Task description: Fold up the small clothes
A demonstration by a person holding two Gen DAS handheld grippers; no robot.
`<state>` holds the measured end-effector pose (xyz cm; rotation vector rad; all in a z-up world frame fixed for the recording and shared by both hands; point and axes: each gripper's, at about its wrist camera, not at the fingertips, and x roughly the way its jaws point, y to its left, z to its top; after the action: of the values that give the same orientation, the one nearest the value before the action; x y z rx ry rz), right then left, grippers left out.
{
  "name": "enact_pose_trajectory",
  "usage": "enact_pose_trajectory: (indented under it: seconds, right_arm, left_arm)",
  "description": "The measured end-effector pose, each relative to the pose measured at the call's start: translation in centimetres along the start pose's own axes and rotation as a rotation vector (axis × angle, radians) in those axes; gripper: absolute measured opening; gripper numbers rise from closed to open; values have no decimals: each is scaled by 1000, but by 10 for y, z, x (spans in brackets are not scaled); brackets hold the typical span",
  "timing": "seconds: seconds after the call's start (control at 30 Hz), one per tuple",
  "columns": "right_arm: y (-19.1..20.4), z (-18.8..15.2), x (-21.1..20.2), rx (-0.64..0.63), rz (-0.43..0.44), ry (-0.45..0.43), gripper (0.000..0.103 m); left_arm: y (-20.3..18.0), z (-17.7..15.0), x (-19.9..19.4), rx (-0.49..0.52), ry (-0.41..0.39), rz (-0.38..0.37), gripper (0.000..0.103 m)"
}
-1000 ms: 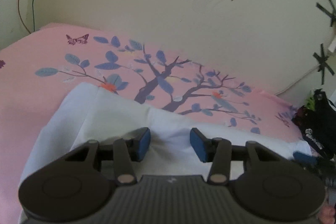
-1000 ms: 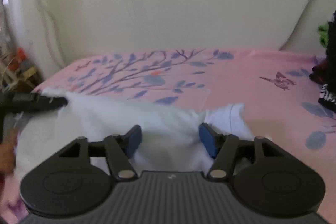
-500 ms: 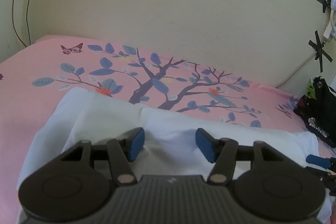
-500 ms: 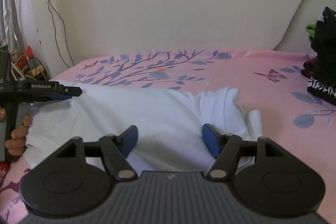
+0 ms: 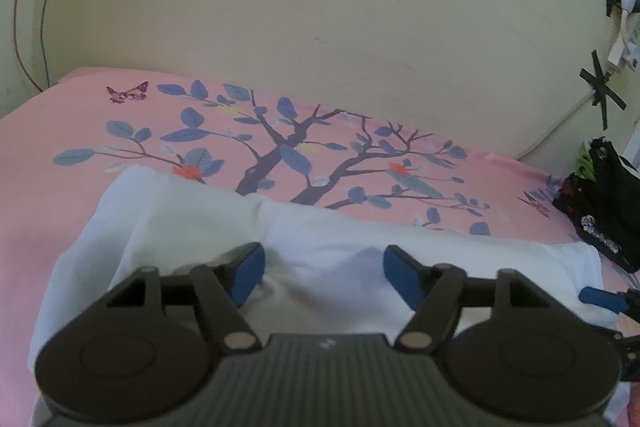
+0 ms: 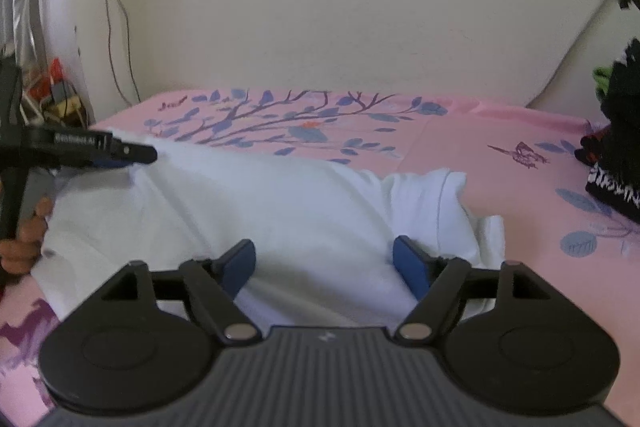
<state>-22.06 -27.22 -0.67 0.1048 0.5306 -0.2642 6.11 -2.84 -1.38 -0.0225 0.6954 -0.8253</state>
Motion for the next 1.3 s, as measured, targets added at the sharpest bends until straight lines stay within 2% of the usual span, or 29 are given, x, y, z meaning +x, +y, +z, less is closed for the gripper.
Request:
enact_pose_trajectory:
  seconds: [0.13, 0.33, 0.43, 0.57, 0.9, 1.3]
  right_arm:
    - [6, 1, 4, -46, -6, 22, 79]
    - [11, 1, 8, -96, -22, 42, 82]
    - [12, 1, 8, -107, -26, 46, 82]
    - [17, 0, 10, -137, -46, 51, 82]
    - [19, -9, -5, -195, -53, 50, 82]
    - [20, -12, -9, -174, -45, 46, 83]
  left_arm:
    - [-3, -1, 0, 24, 9, 3, 77]
    - [-8, -1, 2, 67, 28, 3, 87]
    - [-15, -3, 4, 109, 39, 28, 89]
    - [-25, -5, 8, 165, 64, 50, 101]
    - [-42, -12, 12, 263, 93, 133, 103]
    - [-44, -15, 13, 296, 98, 149, 103]
